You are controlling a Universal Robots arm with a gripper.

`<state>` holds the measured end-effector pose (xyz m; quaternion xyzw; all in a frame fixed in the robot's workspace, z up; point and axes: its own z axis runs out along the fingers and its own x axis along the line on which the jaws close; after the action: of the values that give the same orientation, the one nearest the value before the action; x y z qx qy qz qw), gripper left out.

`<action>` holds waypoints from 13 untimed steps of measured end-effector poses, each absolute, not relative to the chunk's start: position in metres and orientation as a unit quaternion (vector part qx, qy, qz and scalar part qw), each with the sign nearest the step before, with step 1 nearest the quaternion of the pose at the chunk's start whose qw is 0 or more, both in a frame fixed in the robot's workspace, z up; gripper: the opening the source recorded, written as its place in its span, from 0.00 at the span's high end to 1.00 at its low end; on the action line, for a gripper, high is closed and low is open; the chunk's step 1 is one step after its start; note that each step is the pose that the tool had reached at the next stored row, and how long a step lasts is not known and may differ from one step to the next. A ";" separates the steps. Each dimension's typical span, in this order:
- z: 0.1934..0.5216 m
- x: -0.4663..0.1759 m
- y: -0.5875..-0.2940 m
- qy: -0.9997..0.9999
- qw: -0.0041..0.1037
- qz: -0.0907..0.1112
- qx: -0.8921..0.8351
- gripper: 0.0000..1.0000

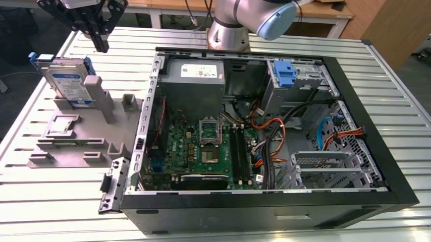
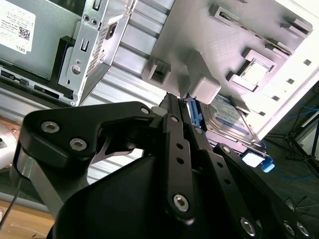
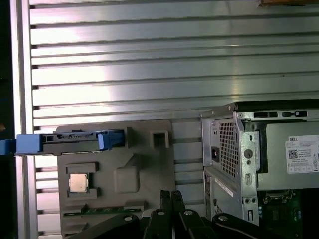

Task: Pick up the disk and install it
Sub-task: 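Reach for the disk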

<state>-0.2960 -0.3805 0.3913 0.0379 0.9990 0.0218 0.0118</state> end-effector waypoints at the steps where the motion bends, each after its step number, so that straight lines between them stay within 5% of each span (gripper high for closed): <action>1: 0.391 -0.296 -0.381 0.999 0.012 0.022 0.038 0.85; 13: 0.391 -0.302 -0.381 0.999 0.012 0.022 0.038 0.85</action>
<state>-0.3016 -0.3805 0.3911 0.0379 0.9990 0.0218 0.0118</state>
